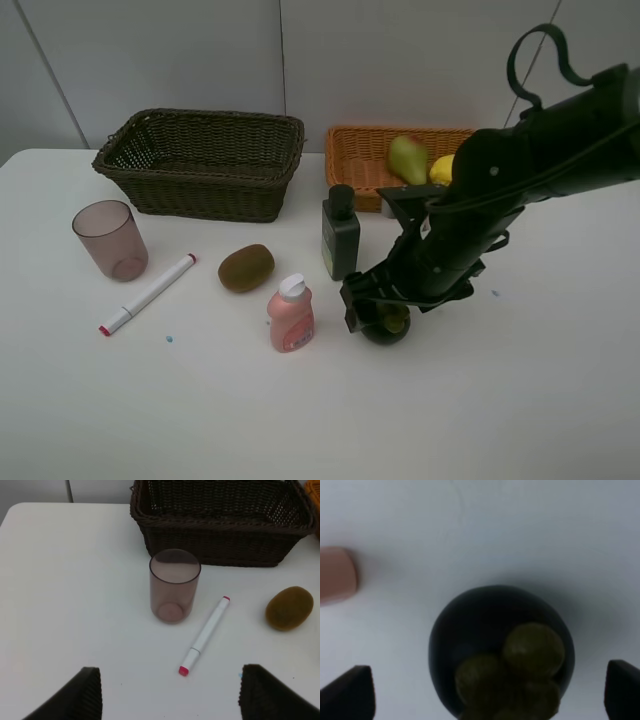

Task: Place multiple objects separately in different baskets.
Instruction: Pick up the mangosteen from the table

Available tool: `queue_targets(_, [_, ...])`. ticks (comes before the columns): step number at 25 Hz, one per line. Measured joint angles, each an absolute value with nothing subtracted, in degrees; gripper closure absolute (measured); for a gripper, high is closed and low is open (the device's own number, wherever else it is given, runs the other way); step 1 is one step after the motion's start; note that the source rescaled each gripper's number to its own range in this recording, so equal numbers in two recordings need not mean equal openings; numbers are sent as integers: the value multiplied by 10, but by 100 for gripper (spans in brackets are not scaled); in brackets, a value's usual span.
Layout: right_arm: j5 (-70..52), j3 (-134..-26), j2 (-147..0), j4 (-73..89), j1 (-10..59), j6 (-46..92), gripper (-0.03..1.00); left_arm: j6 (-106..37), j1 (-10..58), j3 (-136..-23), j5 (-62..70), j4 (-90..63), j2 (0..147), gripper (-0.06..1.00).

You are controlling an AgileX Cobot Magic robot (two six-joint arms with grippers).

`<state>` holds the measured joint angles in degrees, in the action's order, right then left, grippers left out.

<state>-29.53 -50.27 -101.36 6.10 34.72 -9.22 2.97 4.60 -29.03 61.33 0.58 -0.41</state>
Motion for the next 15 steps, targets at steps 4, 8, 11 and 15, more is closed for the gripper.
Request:
queue_targets(4, [-290,-502,-1014,63,347,-92,-3,30,46,-290,613,6,-4,20])
queue_targets(8, [-284,-502,-1014,64,347,-92,-3,30,46,-290,613,6,-4,20])
queue_targets(11, [-278,-502,-1018,64,347,-92,-3,30,46,-290,613,6,-4,20])
queue_targets(15, [-275,-502,-1042,65,347,-92,-3,30,46,-290,613,6,-4,20])
